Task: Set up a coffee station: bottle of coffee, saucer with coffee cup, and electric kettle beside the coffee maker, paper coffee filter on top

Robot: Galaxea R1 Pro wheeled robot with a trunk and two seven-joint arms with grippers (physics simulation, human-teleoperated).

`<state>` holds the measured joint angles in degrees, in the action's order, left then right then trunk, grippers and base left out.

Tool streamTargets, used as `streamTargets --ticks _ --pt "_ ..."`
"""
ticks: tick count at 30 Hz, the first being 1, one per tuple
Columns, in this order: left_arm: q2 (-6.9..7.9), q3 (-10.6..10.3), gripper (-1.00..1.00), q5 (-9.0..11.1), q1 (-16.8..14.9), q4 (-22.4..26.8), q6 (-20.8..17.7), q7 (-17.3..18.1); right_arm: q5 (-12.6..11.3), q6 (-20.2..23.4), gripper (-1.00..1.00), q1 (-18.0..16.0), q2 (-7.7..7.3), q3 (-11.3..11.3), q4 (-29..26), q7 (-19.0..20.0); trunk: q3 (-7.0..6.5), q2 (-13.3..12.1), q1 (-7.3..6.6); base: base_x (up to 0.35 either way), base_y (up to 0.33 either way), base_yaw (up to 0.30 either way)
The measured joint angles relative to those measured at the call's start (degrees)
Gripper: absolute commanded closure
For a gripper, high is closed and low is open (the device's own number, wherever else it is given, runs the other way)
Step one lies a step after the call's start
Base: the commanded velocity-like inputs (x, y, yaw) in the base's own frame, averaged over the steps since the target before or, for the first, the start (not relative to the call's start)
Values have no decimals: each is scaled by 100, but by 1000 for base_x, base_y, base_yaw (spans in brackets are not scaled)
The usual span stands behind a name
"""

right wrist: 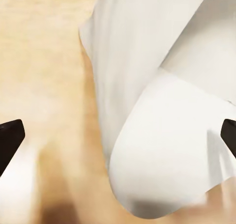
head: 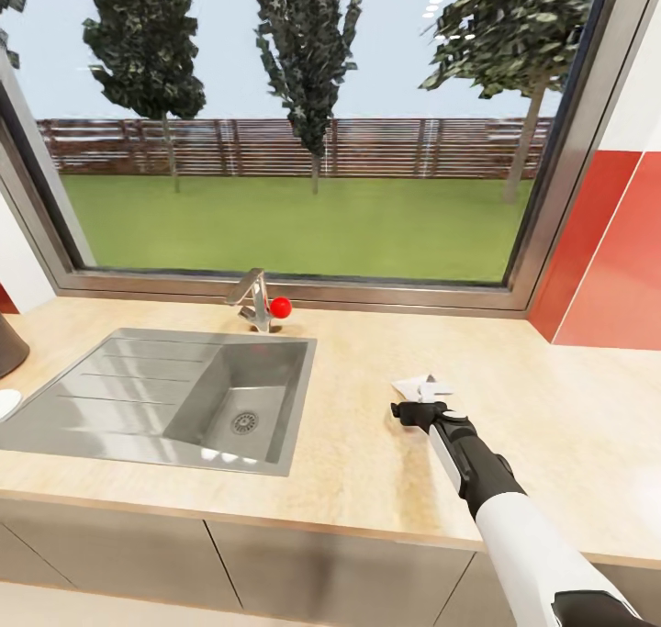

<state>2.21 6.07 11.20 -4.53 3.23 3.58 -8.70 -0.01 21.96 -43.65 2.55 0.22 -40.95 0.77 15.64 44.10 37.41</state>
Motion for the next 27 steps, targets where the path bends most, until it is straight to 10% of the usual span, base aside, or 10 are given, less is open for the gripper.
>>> streamTargets --ticks 1,2,27 --pt "0 0 -100 -2 0 1 0 0 2 -1 -100 0 0 0 0 -1 0 0 0 0 0 0" --pt "0 0 -100 -1 0 1 -1 0 3 -2 100 0 0 -1 0 -3 0 0 0 0 0 0" --pt "0 0 -100 1 1 1 2 0 41 -3 100 -3 -1 -2 -7 -6 -1 1 0 0 0 0"
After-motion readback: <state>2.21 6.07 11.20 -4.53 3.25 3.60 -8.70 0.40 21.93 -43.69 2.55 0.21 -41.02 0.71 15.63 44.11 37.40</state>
